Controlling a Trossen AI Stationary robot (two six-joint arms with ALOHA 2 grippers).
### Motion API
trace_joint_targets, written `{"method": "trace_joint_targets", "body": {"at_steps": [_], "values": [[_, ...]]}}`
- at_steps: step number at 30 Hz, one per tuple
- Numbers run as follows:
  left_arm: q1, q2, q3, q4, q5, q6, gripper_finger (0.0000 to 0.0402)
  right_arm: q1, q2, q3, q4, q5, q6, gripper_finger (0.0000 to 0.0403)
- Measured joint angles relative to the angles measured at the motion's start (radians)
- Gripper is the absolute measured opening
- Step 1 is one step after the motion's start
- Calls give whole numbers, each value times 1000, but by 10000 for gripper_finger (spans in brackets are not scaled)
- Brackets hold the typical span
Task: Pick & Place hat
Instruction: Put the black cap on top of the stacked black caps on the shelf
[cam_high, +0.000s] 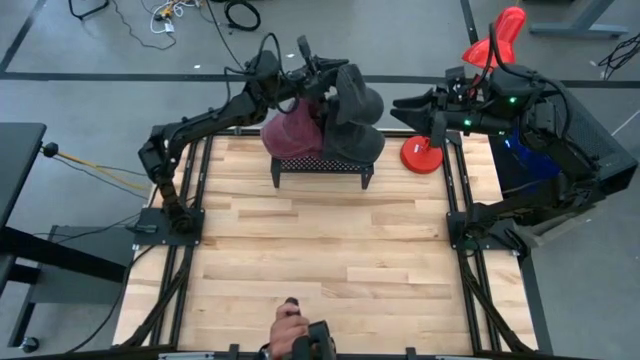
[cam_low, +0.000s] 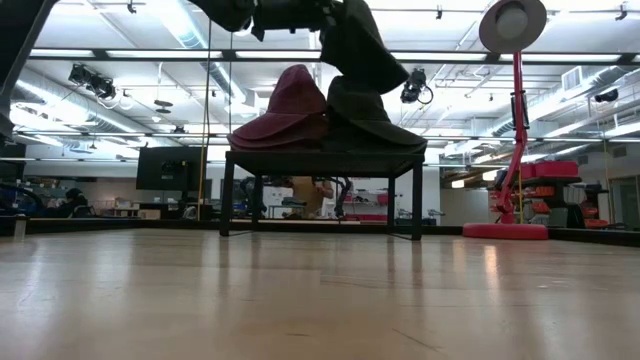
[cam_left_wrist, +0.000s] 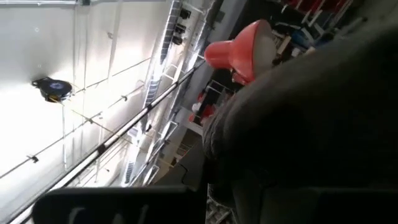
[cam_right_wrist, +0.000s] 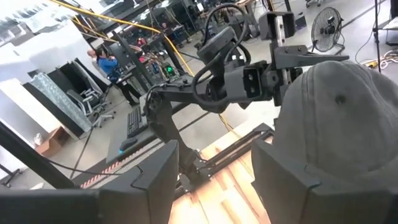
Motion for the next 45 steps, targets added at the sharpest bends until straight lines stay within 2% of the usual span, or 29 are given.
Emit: {"method": "trace_joint_targets", "body": {"at_steps": [17, 23, 32, 45], "values": [[6, 83, 0, 39, -6, -9, 51, 0, 1, 0, -33, 0, -26, 204], [7, 90, 0, 6, -41, -5, 59, 0, 1, 0, -40, 0, -35, 204], [11, 90, 0, -63, -32, -7, 57, 0, 1, 0, -37, 0, -49, 204], [-18, 90, 0, -67, -53, 4, 91, 0, 2, 0, -35, 1, -61, 204]]}}
